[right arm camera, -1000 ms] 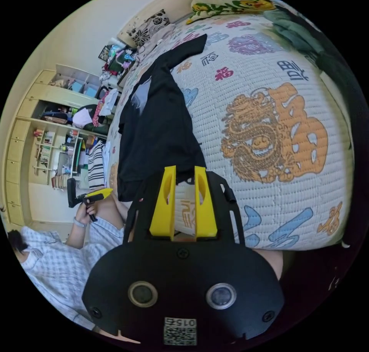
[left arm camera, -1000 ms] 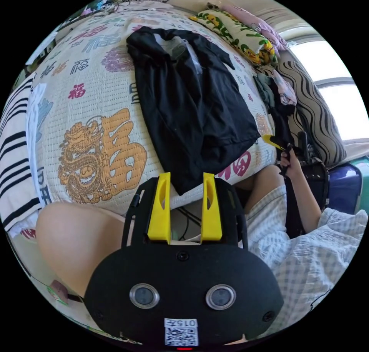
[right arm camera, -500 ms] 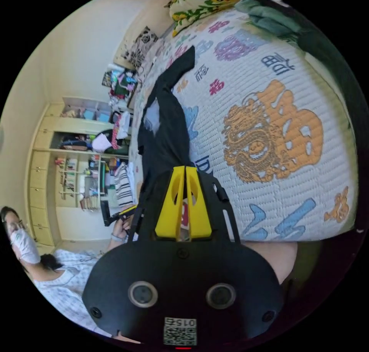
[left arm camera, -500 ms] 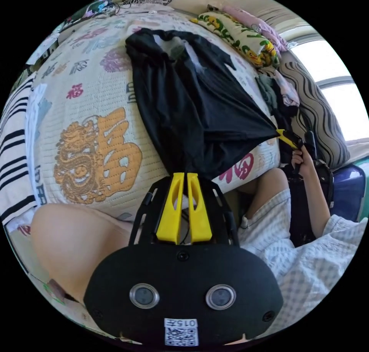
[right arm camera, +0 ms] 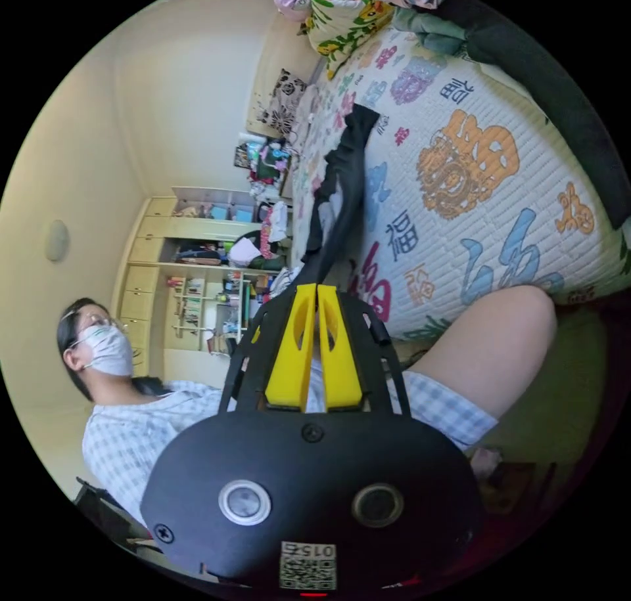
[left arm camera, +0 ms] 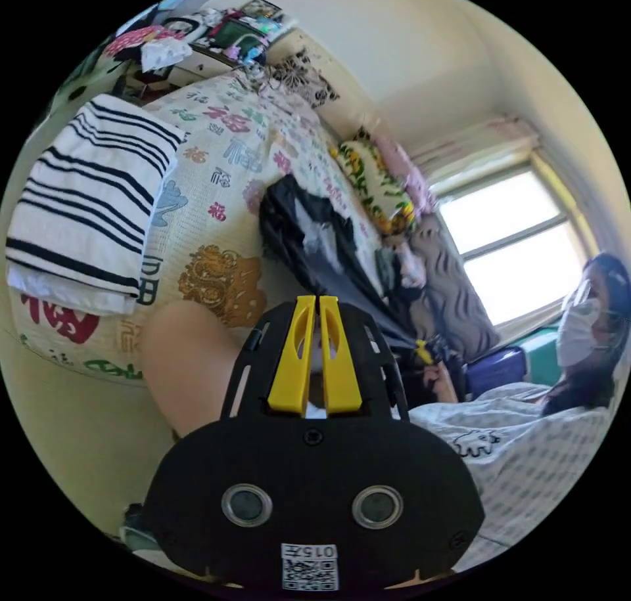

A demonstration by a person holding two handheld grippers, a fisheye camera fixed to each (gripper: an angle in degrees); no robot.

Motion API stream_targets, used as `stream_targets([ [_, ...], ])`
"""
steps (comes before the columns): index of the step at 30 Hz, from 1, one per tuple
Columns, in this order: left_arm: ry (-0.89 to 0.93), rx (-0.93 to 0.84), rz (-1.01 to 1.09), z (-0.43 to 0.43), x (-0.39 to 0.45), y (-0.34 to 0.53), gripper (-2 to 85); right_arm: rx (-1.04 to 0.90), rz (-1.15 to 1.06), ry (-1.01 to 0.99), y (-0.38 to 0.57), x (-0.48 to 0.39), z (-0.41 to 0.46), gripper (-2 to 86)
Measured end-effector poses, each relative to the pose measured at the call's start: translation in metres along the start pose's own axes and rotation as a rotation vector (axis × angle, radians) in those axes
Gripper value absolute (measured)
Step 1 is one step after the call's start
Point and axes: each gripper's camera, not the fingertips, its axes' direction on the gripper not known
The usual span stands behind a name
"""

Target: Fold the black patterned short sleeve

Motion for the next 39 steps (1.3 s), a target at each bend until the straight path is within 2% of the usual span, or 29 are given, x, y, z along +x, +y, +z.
stream_targets([
  [2,0.095,0.080,-0.041,-0.020,-0.013,-0.011,-0.8,0.051,-0.008,-0.087,0.000,-0.016,-0.020,-0.4],
  [6,0.213,0.085,-0.043,-0.006,-0.023,-0.087,-0.8,0.053,-0.058,-0.044,-0.072,-0.050,-0.020,-0.4],
  [9,0.236,0.107,-0.002,0.013,0.005,-0.177,-0.8,0.085,-0.136,0.074,-0.160,-0.117,-0.003,-0.4],
  [13,0.185,0.282,0.125,-0.024,0.098,-0.279,-0.7,0.242,-0.305,0.185,-0.237,-0.273,-0.016,-0.4],
  [17,0.160,0.427,0.331,-0.100,0.179,-0.303,-0.7,0.352,-0.493,0.169,-0.229,-0.400,-0.058,-0.4],
  [21,0.117,0.394,0.502,-0.139,0.202,-0.281,-0.6,0.342,-0.632,0.178,-0.189,-0.438,-0.083,-0.3],
  [24,0.114,0.316,0.590,-0.145,0.189,-0.242,-0.6,0.289,-0.685,0.108,-0.143,-0.420,-0.097,-0.3],
  [28,0.153,0.152,0.594,-0.118,0.130,-0.175,-0.6,0.193,-0.657,0.099,-0.071,-0.338,-0.100,-0.3],
  [34,0.073,-0.187,0.407,-0.025,0.021,-0.082,-0.6,0.013,-0.313,0.201,0.011,-0.136,-0.060,-0.4],
  [39,-0.131,-0.497,0.327,0.061,-0.036,-0.018,-0.4,-0.139,-0.037,0.320,0.058,0.004,-0.018,-0.3],
])
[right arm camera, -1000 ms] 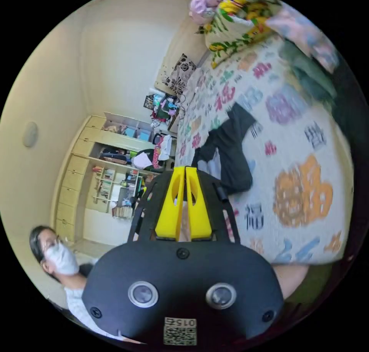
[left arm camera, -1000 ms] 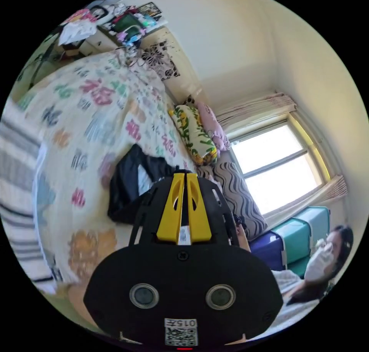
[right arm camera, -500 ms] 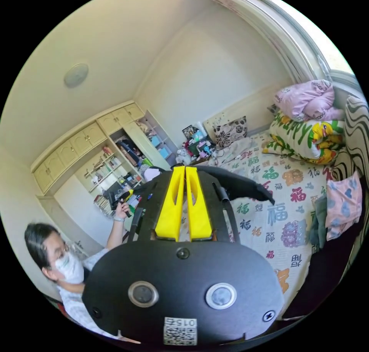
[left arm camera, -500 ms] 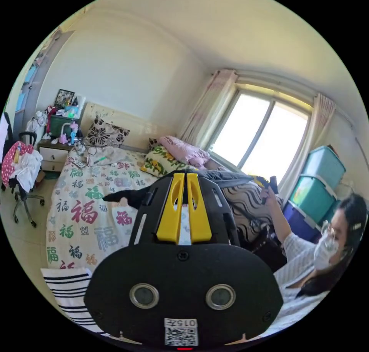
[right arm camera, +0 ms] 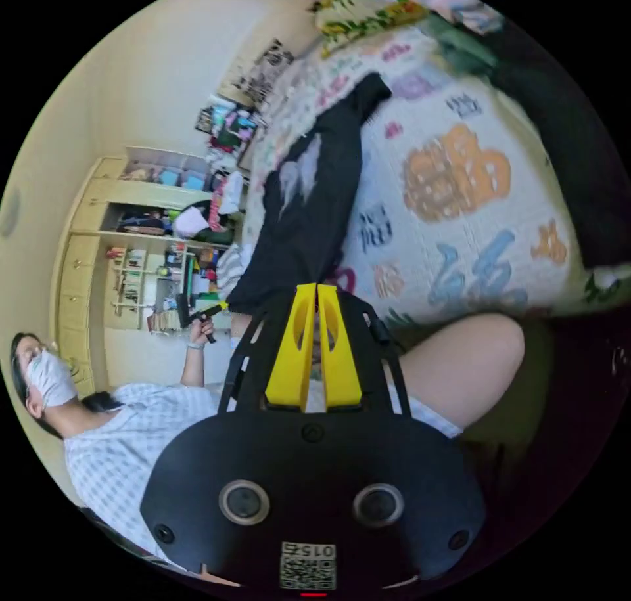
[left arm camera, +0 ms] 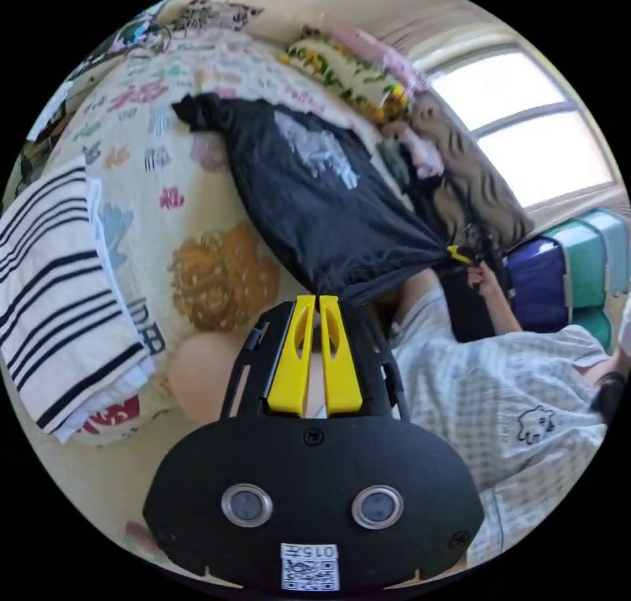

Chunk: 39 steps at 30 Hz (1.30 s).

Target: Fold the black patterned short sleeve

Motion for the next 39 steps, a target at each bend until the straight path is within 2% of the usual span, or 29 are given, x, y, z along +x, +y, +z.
stream_targets([
  [2,-0.082,-0.158,0.018,0.045,-0.003,0.006,-0.4,-0.094,0.043,0.125,0.012,0.029,0.031,-0.3],
  [4,-0.144,-0.235,0.027,0.070,-0.004,0.008,-0.3,-0.149,0.057,0.208,0.018,0.044,0.050,-0.2],
  [10,-0.304,-0.405,0.069,0.131,-0.015,0.008,0.7,-0.224,0.071,0.297,0.023,0.081,0.084,0.7],
  [14,-0.313,-0.451,0.043,0.150,-0.034,0.006,2.6,-0.245,0.083,0.333,0.026,0.106,0.087,3.8],
  [18,-0.321,-0.484,0.018,0.155,-0.054,0.006,4.7,-0.158,0.077,0.304,0.027,0.117,0.068,6.1],
  [22,-0.282,-0.357,0.006,0.152,-0.075,-0.002,6.0,-0.083,0.031,0.323,0.012,0.128,0.059,6.1],
  [25,-0.246,-0.273,-0.001,0.167,-0.090,-0.017,6.5,-0.153,0.007,0.366,-0.009,0.142,0.088,6.3],
  [28,-0.330,-0.409,-0.038,0.216,-0.117,-0.028,7.8,-0.286,0.028,0.419,-0.023,0.166,0.129,6.9],
  [30,-0.315,-0.490,-0.054,0.246,-0.136,-0.028,6.8,-0.345,0.039,0.423,-0.026,0.180,0.149,5.8],
  [32,-0.301,-0.598,-0.065,0.278,-0.156,-0.024,1.8,-0.410,0.051,0.480,-0.027,0.195,0.169,1.6],
  [34,-0.374,-0.659,-0.038,0.293,-0.164,-0.023,0.1,-0.455,0.045,0.523,-0.026,0.202,0.178,-0.1],
  [39,-0.407,-0.661,0.014,0.309,-0.182,-0.021,-0.2,-0.401,0.007,0.530,-0.024,0.205,0.165,-0.2],
])
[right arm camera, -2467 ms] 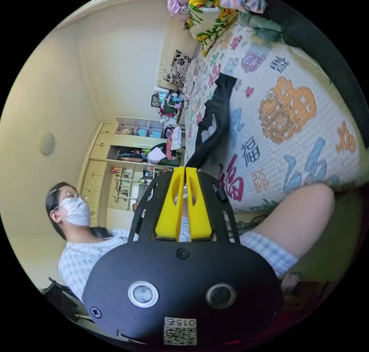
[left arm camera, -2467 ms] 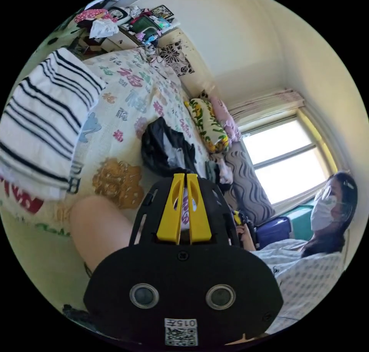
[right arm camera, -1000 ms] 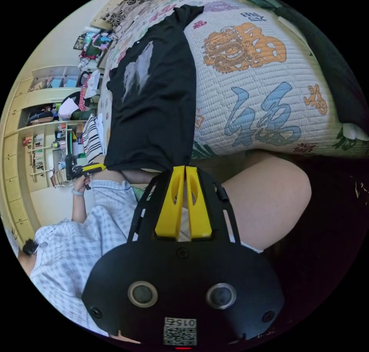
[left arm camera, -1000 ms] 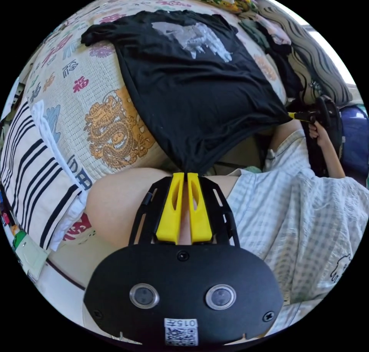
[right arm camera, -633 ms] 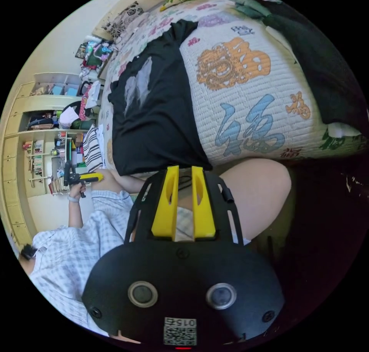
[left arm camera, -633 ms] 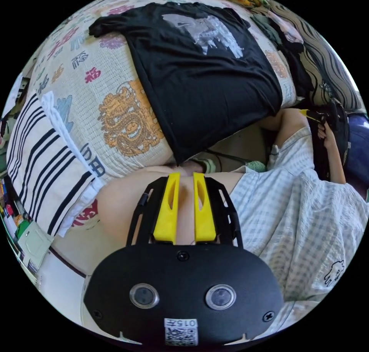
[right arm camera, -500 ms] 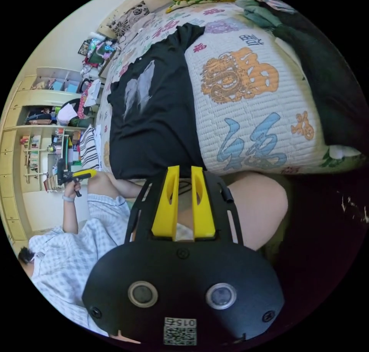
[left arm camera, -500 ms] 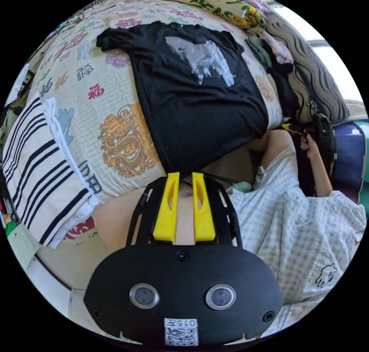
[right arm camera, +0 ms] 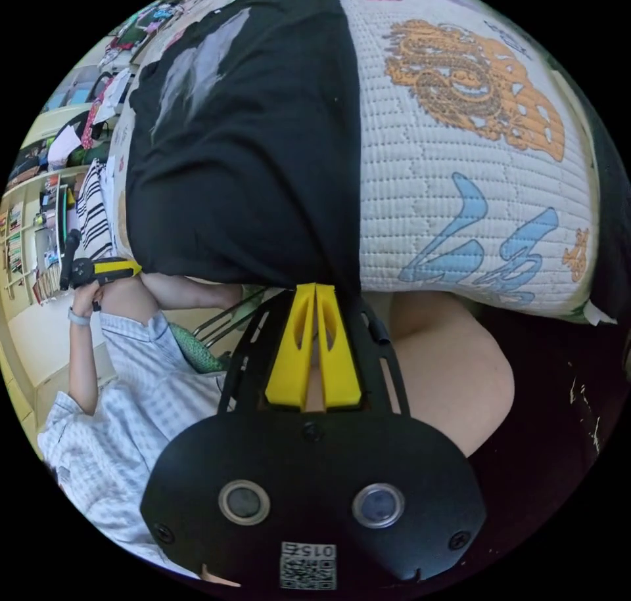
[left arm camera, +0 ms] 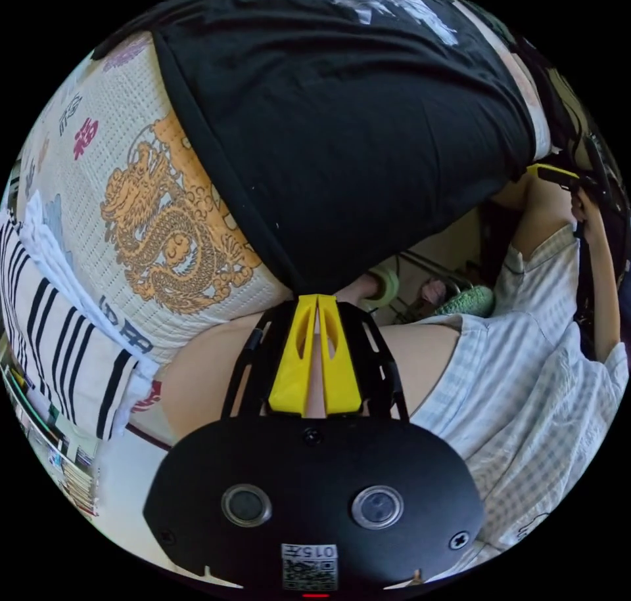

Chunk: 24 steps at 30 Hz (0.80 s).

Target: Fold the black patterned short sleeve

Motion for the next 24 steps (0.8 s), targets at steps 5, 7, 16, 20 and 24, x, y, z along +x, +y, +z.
stream_targets([
  [5,-0.001,0.229,-0.063,-0.008,-0.021,-0.004,7.0,0.108,-0.002,0.045,0.002,0.008,-0.022,5.9],
  [7,0.022,0.226,-0.067,-0.001,-0.028,-0.020,6.8,0.074,-0.002,0.049,-0.011,0.009,-0.016,5.0],
  [16,0.084,0.204,-0.050,0.043,-0.068,-0.051,-0.5,-0.015,-0.025,-0.001,-0.013,0.046,-0.020,-0.9],
  [20,0.062,0.227,-0.033,0.055,-0.076,-0.055,-0.4,-0.003,-0.054,0.020,0.001,0.054,-0.031,-0.8],
  [24,0.020,0.125,-0.045,0.081,-0.085,-0.085,0.7,-0.016,-0.051,0.041,-0.009,0.054,-0.031,0.1],
])
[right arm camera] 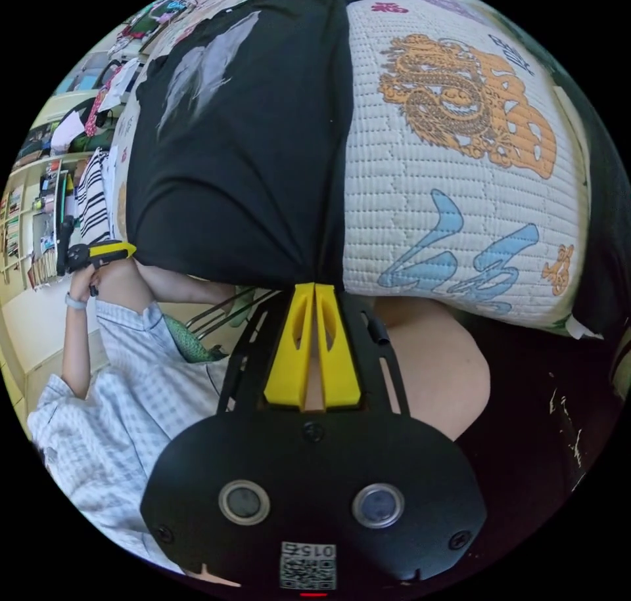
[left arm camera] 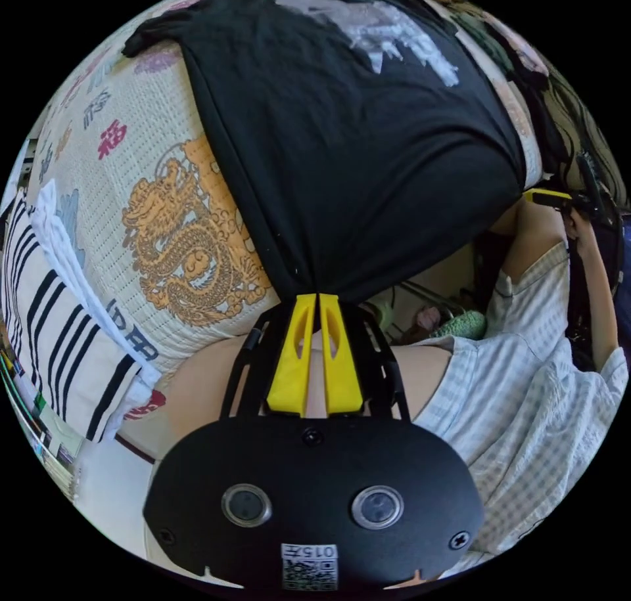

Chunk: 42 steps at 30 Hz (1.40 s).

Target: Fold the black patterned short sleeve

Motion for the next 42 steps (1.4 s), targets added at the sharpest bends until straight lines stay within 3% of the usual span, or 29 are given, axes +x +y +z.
stream_targets([
  [3,-0.062,-0.028,0.024,0.009,0.001,-0.008,2.9,-0.002,-0.023,0.102,0.005,-0.011,-0.014,4.0],
  [6,-0.025,-0.009,0.059,0.013,0.002,-0.007,5.1,0.052,-0.102,0.083,0.018,-0.029,-0.032,4.8],
  [8,0.034,-0.008,0.087,0.026,0.001,-0.023,4.9,0.023,-0.172,0.044,0.005,-0.045,-0.029,4.0],
  [12,-0.054,-0.099,0.096,0.051,0.001,-0.059,0.7,-0.063,-0.166,0.125,-0.028,-0.054,-0.009,0.0],
  [18,-0.264,-0.303,0.137,0.102,-0.002,-0.096,-0.5,-0.098,-0.125,0.032,-0.040,-0.036,-0.032,-0.6],
  [21,-0.262,-0.325,0.177,0.100,-0.002,-0.108,-0.5,-0.111,-0.160,0.006,-0.036,-0.032,-0.063,-0.8],
  [23,-0.234,-0.318,0.207,0.086,-0.007,-0.109,0.1,-0.005,-0.184,-0.041,-0.029,-0.021,-0.115,-0.7],
  [27,-0.144,-0.174,0.221,0.032,-0.027,-0.136,2.5,0.222,-0.130,-0.172,-0.041,0.026,-0.210,0.6],
  [32,-0.022,0.347,0.345,-0.092,-0.031,-0.251,5.7,0.578,0.005,-0.386,-0.112,0.115,-0.324,4.7],
  [36,0.006,0.439,0.393,-0.138,-0.022,-0.367,6.5,0.671,0.092,-0.516,-0.179,0.160,-0.359,6.0],
  [42,0.242,0.464,0.363,-0.148,-0.013,-0.547,7.2,0.676,0.179,-0.713,-0.271,0.211,-0.367,8.5],
])
